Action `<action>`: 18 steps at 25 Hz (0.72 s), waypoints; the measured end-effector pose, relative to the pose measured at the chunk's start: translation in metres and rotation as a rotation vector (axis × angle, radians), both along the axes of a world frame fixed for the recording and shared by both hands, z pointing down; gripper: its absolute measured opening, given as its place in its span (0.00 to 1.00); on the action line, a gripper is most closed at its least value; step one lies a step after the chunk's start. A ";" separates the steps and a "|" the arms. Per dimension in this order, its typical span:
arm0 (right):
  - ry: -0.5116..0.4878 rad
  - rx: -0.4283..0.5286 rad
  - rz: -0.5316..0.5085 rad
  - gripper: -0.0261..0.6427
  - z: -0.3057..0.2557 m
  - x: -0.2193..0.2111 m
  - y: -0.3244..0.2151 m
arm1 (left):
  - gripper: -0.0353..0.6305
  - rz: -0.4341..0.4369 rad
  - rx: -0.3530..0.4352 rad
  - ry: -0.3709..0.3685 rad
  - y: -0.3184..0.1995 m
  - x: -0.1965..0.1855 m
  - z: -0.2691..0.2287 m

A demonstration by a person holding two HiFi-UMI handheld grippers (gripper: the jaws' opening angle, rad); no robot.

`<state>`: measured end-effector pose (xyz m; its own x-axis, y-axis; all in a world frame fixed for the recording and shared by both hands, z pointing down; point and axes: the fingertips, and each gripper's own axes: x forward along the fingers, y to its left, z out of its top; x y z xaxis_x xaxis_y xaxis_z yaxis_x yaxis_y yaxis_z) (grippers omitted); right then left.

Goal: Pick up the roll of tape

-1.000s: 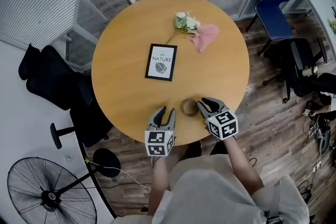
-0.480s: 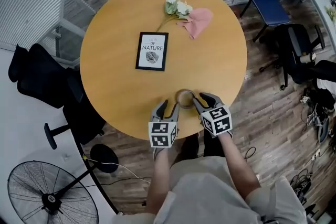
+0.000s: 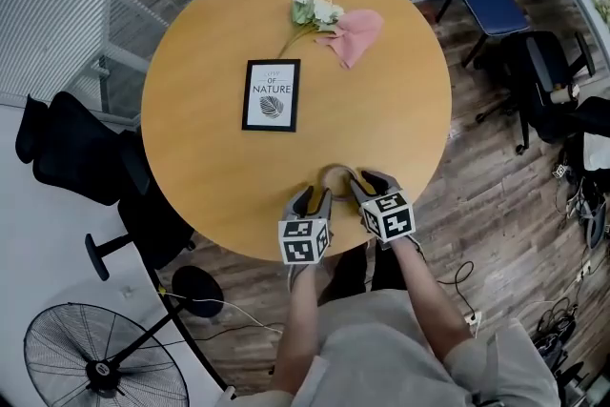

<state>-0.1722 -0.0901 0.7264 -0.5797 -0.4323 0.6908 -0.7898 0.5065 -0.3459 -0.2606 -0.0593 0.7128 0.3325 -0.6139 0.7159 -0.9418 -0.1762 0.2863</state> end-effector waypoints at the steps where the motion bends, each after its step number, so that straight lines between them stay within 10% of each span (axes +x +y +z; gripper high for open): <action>1: -0.001 -0.005 0.007 0.21 0.003 0.000 0.000 | 0.29 -0.004 -0.007 0.005 0.000 0.000 0.004; 18: 0.040 -0.049 0.133 0.16 0.016 -0.005 0.003 | 0.20 -0.163 -0.070 0.099 -0.001 0.008 0.025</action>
